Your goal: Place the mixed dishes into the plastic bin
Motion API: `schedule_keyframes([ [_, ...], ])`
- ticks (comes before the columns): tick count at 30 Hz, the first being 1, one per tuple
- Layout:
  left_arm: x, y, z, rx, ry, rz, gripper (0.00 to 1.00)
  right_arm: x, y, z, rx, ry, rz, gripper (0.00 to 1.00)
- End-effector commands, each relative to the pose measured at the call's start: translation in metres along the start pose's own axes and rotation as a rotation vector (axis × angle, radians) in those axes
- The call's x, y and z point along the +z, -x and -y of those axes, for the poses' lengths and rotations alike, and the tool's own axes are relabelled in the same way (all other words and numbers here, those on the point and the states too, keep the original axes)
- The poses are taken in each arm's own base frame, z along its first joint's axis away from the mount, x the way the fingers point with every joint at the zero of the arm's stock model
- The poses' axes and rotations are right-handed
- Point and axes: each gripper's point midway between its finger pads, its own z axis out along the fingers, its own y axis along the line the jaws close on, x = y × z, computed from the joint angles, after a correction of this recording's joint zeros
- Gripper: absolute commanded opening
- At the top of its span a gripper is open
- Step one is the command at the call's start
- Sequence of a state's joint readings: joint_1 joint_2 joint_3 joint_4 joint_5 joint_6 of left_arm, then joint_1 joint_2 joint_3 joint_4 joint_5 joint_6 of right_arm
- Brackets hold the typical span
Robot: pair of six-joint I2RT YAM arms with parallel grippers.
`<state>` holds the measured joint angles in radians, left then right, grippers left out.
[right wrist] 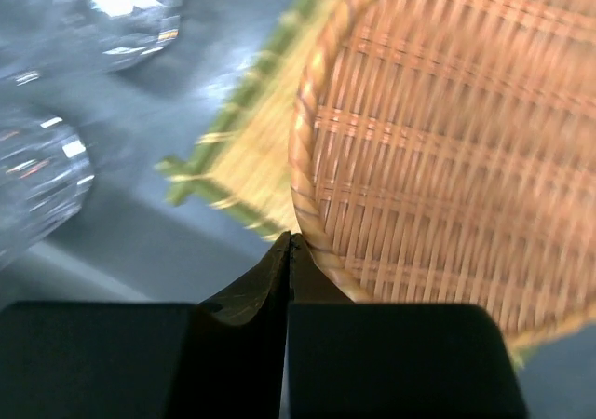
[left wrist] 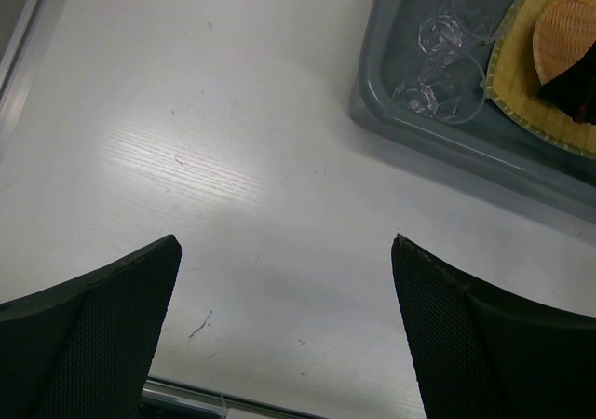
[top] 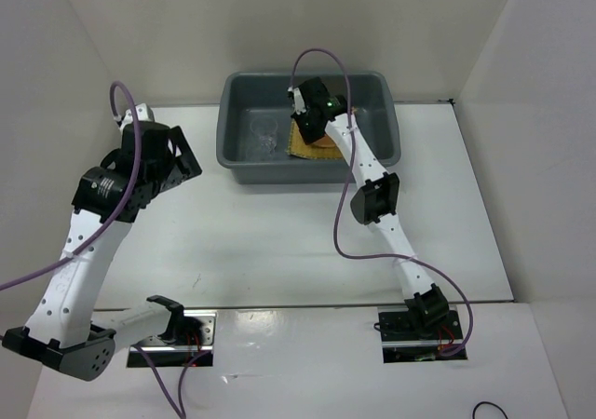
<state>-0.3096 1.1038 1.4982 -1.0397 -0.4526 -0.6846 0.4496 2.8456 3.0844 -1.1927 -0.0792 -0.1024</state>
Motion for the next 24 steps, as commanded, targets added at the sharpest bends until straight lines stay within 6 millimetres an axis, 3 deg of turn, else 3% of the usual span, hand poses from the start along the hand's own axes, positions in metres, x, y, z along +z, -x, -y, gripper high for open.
schedule_keyframes([
  [1,-0.004,0.002,-0.001,-0.009,-0.014,0.017,1.0,-0.008,0.026,0.035,0.022,-0.225,0.1,0.0],
  [7,-0.008,0.001,-0.007,-0.015,-0.007,0.02,1.0,-0.013,0.031,0.059,0.058,-0.34,0.127,0.0],
  [13,-0.009,-0.001,-0.007,-0.015,-0.015,0.015,1.0,-0.033,0.053,0.032,0.052,-0.159,0.19,0.0],
  [15,-0.009,-0.001,-0.007,-0.015,-0.015,0.015,1.0,-0.052,0.064,0.021,0.045,-0.1,0.221,0.02],
  [16,-0.009,-0.002,-0.006,-0.015,-0.023,0.01,1.0,-0.059,0.066,0.017,0.033,-0.08,0.226,0.06],
  [19,-0.008,-0.009,-0.001,-0.015,-0.057,-0.01,1.0,-0.105,0.082,0.005,0.008,-0.006,0.276,0.75],
  [20,-0.007,-0.013,-0.002,-0.005,-0.067,-0.015,1.0,-0.12,0.086,0.0,-0.01,0.015,0.291,0.91],
  [21,-0.009,-0.011,-0.002,-0.022,-0.086,0.007,1.0,-0.149,0.094,-0.006,-0.018,0.035,0.33,0.98],
  [24,-0.009,-0.018,-0.002,-0.045,-0.139,0.045,1.0,-0.201,0.098,-0.02,0.006,0.109,0.368,0.98],
])
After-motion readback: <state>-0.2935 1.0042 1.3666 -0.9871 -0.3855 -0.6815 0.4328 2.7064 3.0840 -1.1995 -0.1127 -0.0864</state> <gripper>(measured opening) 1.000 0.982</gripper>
